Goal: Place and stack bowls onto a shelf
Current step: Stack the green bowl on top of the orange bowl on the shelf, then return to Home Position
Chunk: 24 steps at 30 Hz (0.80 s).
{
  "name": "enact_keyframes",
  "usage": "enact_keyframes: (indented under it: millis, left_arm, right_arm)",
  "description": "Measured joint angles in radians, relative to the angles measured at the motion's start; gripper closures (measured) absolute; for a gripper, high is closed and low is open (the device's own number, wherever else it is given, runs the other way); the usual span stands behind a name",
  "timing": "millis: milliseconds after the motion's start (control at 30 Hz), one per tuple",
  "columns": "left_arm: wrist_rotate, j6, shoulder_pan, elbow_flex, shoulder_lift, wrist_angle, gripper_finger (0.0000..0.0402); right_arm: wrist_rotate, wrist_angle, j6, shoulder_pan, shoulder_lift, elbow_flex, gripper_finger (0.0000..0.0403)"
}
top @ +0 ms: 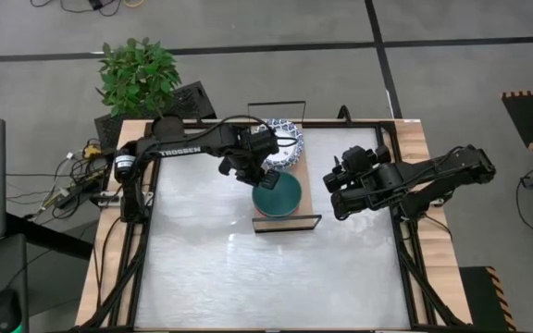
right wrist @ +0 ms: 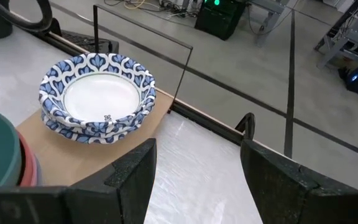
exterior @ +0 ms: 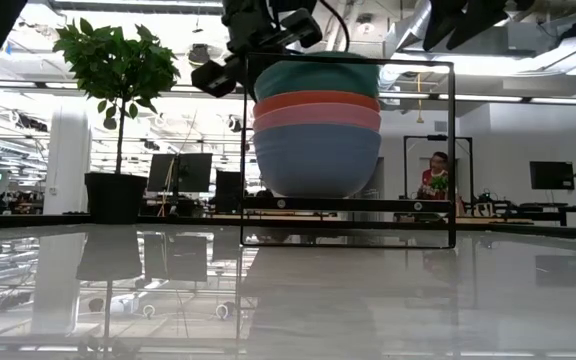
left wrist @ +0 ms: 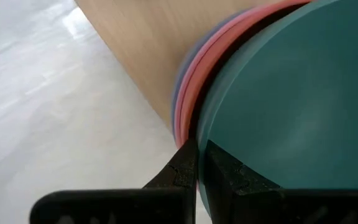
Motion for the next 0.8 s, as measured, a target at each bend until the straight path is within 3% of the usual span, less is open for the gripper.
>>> enact_keyframes:
  millis: [233,800]
  left_arm:
    - [-0.026,0.056,0.000,0.000,0.000,-0.003,0.0391]
    - [0.034,0.135,0.018,0.000,-0.015,-0.004,0.0219]
  right_arm:
    - [-0.005,-0.007,0.000,0.001,0.000,0.000,0.0143]
    - [-0.005,-0.008,0.000,0.000,0.000,0.000,0.0143]
